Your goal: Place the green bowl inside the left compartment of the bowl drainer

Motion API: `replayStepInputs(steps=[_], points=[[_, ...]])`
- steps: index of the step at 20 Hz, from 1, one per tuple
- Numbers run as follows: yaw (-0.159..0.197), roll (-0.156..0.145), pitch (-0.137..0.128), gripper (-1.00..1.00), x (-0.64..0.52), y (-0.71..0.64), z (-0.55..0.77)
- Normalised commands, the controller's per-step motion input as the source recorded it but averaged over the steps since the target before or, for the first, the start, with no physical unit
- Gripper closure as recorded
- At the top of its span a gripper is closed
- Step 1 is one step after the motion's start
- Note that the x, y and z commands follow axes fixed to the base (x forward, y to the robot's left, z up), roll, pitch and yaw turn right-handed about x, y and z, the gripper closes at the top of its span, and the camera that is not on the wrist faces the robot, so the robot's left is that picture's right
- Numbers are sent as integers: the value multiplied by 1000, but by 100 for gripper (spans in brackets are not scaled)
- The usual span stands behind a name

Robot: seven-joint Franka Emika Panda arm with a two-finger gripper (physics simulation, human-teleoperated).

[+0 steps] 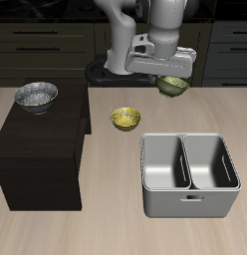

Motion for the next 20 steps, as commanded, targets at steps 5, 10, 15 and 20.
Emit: replayStepInputs(steps=[5, 10, 15, 20], points=[[-13, 18, -46, 100, -41, 63, 440], [7, 33, -35, 100, -1, 163, 264], [-7, 11, 15, 100, 170, 90, 79], [43, 4, -44, 100, 204, 109, 197]])
